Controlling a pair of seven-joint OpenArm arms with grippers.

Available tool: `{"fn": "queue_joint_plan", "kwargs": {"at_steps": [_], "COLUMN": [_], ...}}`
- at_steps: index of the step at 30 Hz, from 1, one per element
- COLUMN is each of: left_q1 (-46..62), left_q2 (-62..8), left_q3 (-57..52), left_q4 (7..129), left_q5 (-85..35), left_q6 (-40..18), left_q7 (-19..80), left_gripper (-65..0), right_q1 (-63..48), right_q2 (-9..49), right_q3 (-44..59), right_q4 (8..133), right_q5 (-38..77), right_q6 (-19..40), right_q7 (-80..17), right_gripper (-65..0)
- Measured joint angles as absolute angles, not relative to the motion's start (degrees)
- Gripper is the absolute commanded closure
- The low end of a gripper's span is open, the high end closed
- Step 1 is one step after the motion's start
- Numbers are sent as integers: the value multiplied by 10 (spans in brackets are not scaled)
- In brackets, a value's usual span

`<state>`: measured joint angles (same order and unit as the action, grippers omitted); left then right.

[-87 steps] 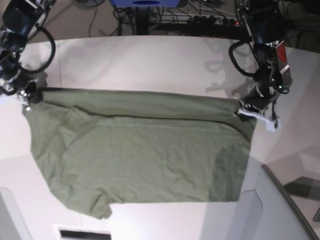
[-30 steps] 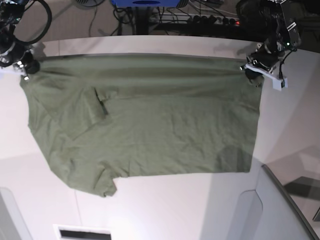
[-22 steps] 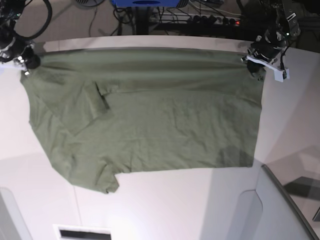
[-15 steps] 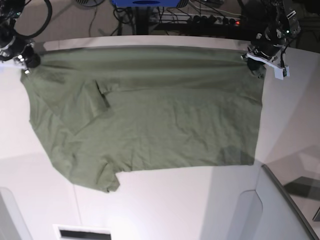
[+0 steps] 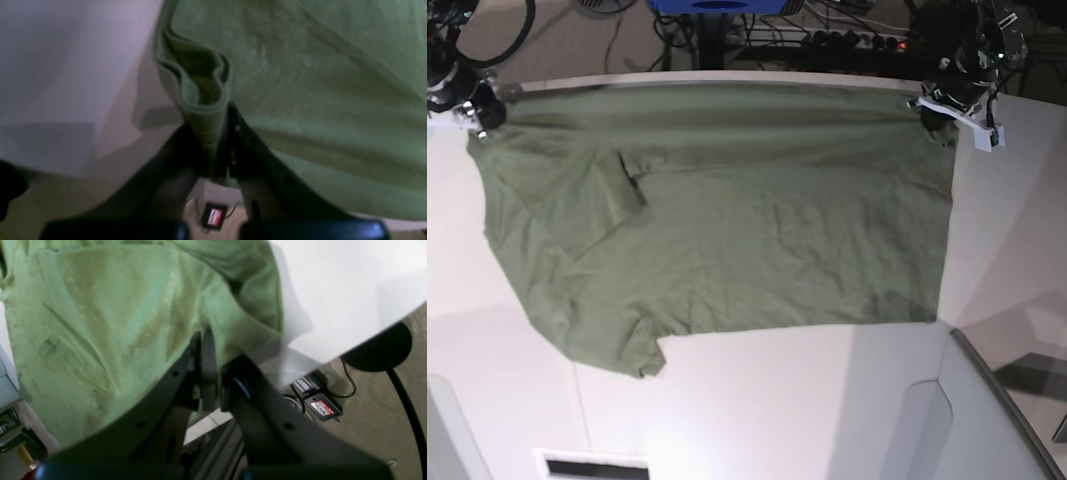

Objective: Layout the t-shirt on the table in an organized manner, then fold the t-shirt properly
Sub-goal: 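Lower the shirt flat with both grippers, stretching it apart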

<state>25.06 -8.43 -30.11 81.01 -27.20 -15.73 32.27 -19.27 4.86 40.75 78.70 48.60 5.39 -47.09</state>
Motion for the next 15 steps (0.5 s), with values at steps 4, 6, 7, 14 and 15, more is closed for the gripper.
{"fn": "queue_joint_plan", "kwargs": {"at_steps": [4,6,7,14,15], "left_q1": [255,254,253,253,253], "left_q2": [-84,-84,-84,-84,-84], "left_q3": [-300,-300,-300,-300,-302], "left_q4": [814,812,812,818,821], "left_q5": [-270,-270,-270,-267,-267], "left_q6": [-155,-155,-155,-152,-150], "left_q7": [324,323,324,323,323], "left_gripper": [0,0,0,-304,-390], "right_q1": [-191,-191,-191,-192,-192], "right_q2": [49,48,48,35,35], "right_q3": [408,408,409,413,413], "right_q4": [787,787,787,792,792], "right_q5": [486,486,486,489,489], "right_q6": [54,53,52,50,53], "right_q7": [-471,-471,-471,-458,-460], "right_gripper": [-9,-21,-47,-375,-377]}}
